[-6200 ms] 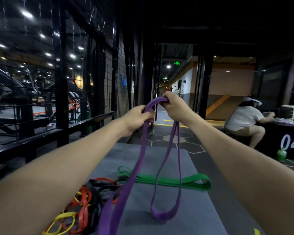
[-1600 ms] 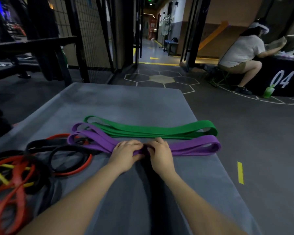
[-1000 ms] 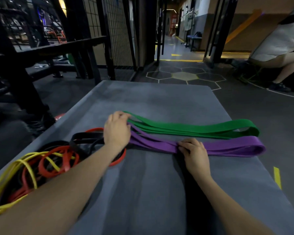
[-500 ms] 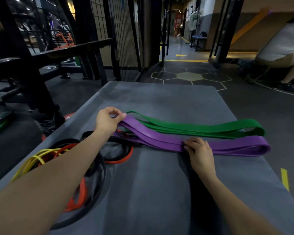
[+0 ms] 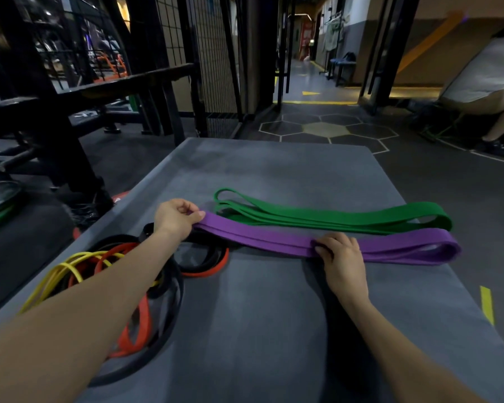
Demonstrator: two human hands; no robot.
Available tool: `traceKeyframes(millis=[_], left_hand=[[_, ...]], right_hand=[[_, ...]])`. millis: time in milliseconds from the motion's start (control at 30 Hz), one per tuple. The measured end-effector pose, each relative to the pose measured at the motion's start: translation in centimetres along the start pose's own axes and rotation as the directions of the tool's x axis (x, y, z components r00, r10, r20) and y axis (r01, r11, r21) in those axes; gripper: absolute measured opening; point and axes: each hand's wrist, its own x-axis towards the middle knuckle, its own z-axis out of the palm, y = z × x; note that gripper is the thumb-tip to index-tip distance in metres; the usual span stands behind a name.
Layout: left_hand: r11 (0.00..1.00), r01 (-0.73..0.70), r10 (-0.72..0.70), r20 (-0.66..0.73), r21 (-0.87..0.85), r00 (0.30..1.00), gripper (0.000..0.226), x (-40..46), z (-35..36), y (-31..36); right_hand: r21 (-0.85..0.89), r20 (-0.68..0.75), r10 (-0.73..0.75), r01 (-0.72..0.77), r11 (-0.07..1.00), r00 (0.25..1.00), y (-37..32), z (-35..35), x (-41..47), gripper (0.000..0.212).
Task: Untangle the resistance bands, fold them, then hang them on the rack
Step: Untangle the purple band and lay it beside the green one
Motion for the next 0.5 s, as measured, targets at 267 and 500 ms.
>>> traceKeyframes(millis=[267, 500], left_hand=[[0.996, -0.03, 0.033, -0.038, 0.088, 0.999, 0.031, -0.4, 0.8, -0.4], [0.996, -0.071, 0.07, 0.021, 0.059, 0.997, 0.034, 0.2, 0.6, -0.4]], right_hand=[[-0.027, -0.013, -0.016, 0.016, 1.0, 1.0, -0.1, -0.2, 0.0, 0.011], [0.004, 0.177, -0.345, 0.35, 0.937, 0.922, -6.6, 0.9, 1.9, 0.033]])
